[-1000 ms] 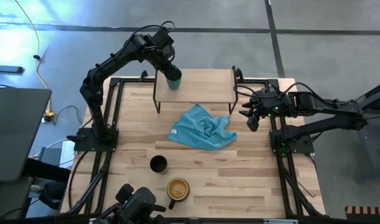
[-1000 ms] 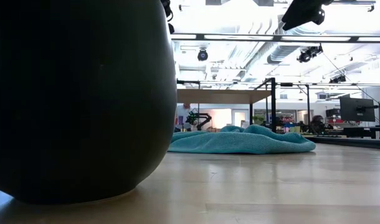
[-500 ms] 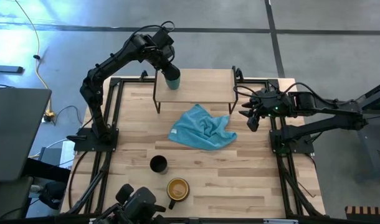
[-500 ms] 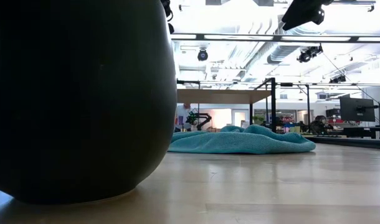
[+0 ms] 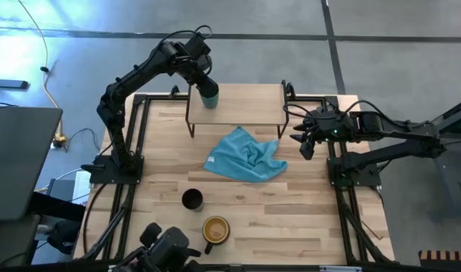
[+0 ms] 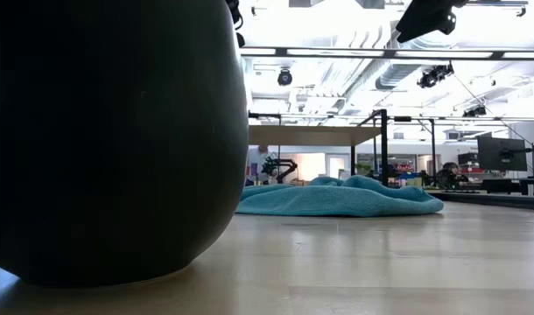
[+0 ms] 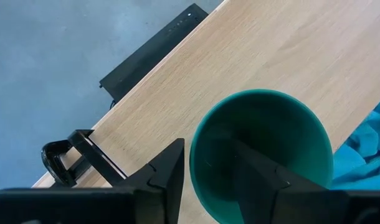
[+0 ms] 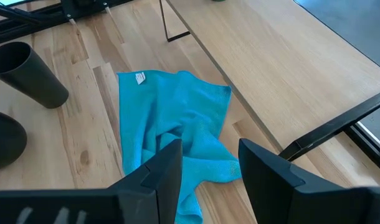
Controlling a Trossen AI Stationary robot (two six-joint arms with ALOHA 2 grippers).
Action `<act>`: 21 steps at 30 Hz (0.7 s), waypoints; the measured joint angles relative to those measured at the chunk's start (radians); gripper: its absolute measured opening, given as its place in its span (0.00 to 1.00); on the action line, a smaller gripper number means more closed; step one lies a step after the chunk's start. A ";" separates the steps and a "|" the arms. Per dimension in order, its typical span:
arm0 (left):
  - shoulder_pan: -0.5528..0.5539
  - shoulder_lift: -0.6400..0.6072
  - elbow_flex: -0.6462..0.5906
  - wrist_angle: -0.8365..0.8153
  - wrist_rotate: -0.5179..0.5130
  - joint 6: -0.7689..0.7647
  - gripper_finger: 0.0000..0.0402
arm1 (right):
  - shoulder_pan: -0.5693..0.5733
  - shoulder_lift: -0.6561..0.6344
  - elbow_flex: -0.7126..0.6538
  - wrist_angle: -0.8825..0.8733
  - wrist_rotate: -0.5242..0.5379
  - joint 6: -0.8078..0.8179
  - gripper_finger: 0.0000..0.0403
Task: Stack small to large cups/mugs on shelf
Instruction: Put the black cup on the shelf
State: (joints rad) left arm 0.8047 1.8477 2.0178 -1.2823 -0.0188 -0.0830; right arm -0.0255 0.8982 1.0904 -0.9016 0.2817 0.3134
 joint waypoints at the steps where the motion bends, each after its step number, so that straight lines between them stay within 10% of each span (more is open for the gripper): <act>1: 0.000 0.000 0.000 0.000 -0.001 0.000 0.28 | 0.000 0.000 0.000 0.000 0.000 0.000 0.37; 21: 0.000 -0.032 0.004 0.008 -0.017 0.000 0.28 | 0.000 0.000 0.000 0.000 0.000 -0.005 0.37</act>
State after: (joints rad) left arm 0.8051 1.8161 2.0222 -1.2739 -0.0357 -0.0829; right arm -0.0254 0.8982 1.0904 -0.9016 0.2817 0.3081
